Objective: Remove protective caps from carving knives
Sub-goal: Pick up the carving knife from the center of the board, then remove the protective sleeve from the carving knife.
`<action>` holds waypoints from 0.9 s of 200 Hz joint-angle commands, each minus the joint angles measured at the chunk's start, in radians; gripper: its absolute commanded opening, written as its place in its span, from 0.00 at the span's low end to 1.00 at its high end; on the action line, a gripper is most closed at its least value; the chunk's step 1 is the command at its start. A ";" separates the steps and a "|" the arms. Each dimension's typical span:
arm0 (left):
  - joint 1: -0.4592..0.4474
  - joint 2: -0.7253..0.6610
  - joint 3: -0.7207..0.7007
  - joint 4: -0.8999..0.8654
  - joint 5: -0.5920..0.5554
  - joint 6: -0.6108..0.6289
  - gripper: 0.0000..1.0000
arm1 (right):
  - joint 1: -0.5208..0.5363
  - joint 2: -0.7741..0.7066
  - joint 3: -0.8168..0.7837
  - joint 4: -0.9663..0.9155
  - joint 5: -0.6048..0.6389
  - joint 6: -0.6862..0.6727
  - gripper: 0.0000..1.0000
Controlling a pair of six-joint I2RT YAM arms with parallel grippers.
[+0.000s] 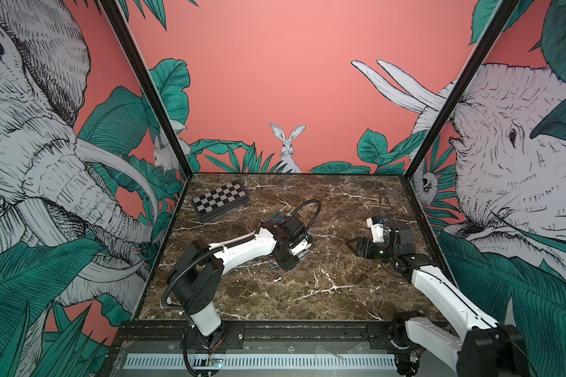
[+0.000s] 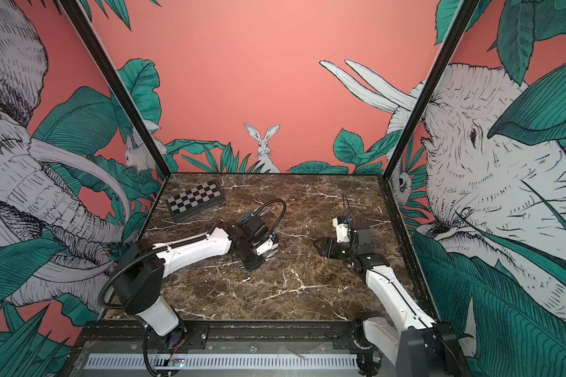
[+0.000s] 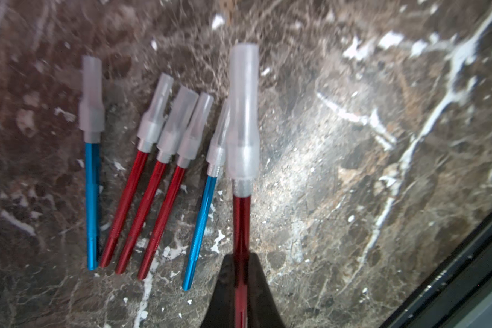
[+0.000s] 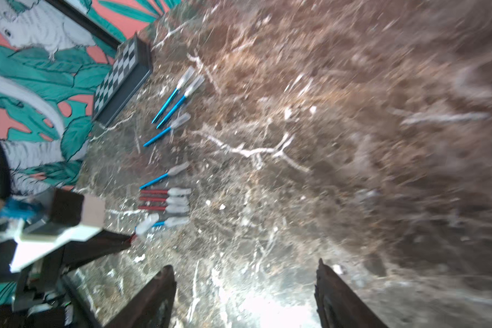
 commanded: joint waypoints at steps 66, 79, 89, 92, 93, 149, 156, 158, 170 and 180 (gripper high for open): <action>-0.002 -0.054 0.102 0.003 0.132 -0.138 0.05 | 0.230 0.096 -0.091 0.540 0.034 0.332 0.66; -0.001 -0.058 0.101 0.021 0.149 -0.159 0.05 | 0.254 0.132 -0.068 0.573 0.047 0.337 0.66; -0.001 -0.062 0.098 0.034 0.159 -0.167 0.05 | 0.273 0.161 -0.047 0.587 0.058 0.337 0.65; -0.001 -0.063 0.097 0.037 0.160 -0.170 0.05 | 0.277 0.169 -0.041 0.589 0.063 0.337 0.65; -0.001 -0.063 0.096 0.037 0.161 -0.171 0.05 | 0.280 0.172 -0.040 0.590 0.064 0.337 0.65; -0.003 -0.069 0.093 0.056 0.173 -0.190 0.05 | 0.354 0.319 0.034 0.681 0.092 0.363 0.60; -0.003 -0.070 0.094 0.057 0.171 -0.191 0.05 | 0.365 0.329 0.041 0.686 0.096 0.364 0.59; -0.003 -0.070 0.094 0.059 0.170 -0.191 0.05 | 0.367 0.331 0.042 0.686 0.097 0.364 0.59; -0.002 -0.072 0.096 0.061 0.164 -0.195 0.05 | 0.380 0.341 0.047 0.684 0.111 0.366 0.58; -0.002 -0.073 0.097 0.065 0.160 -0.200 0.05 | 0.388 0.344 0.046 0.680 0.123 0.367 0.57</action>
